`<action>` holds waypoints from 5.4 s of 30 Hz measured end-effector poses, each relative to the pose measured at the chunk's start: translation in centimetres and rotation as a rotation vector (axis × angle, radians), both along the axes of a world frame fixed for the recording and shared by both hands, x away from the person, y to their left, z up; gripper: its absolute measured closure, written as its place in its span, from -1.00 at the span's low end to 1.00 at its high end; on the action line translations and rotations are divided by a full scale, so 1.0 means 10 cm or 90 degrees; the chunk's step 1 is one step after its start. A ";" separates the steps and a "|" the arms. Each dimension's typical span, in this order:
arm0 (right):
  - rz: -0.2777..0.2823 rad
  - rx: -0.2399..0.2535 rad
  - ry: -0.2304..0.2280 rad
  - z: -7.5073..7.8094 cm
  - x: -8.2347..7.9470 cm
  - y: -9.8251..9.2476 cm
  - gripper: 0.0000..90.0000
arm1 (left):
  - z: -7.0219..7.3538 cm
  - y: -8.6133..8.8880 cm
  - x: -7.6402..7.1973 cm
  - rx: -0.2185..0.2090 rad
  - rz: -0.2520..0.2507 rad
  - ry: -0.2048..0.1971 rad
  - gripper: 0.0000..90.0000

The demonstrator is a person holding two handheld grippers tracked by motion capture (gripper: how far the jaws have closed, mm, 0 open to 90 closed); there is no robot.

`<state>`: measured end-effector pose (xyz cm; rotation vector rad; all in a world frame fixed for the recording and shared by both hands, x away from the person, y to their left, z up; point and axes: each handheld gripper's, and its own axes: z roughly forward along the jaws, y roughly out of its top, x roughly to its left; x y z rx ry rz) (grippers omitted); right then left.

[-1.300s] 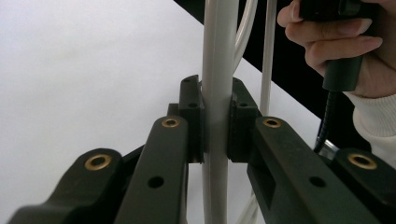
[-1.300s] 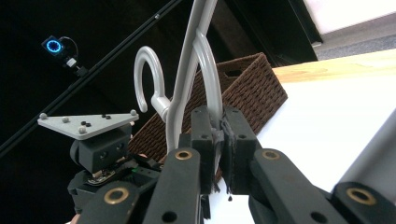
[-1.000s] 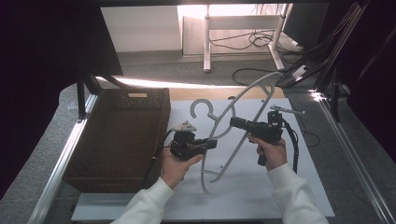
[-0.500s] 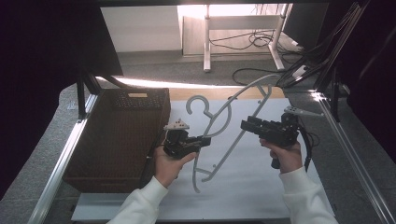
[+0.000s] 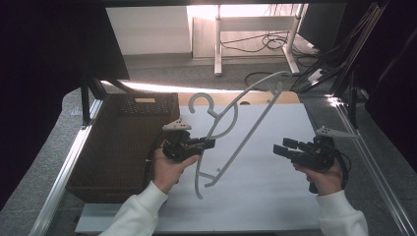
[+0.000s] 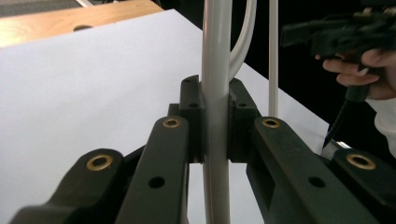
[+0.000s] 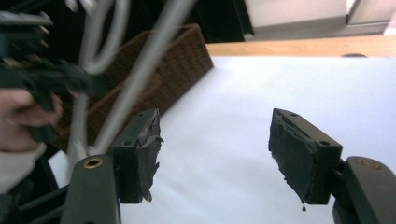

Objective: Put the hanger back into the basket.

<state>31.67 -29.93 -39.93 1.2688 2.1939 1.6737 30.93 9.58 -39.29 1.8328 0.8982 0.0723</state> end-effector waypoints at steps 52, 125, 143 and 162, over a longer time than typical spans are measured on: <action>-0.016 -0.121 0.032 -0.33 0.10 0.02 -0.34 | 0.59 1.59 0.09 0.043 0.146 -0.018 0.79; -0.026 -0.144 0.036 -0.39 0.12 0.01 -0.41 | -0.36 2.49 -0.01 0.261 0.229 0.074 0.70; -0.018 -0.142 0.039 -0.42 0.17 0.03 -0.42 | -0.23 2.12 -0.13 0.237 0.201 0.027 -0.39; 0.013 -0.195 -0.035 -0.46 0.02 0.17 -0.59 | -0.33 1.36 -0.35 0.162 0.089 -0.013 -0.38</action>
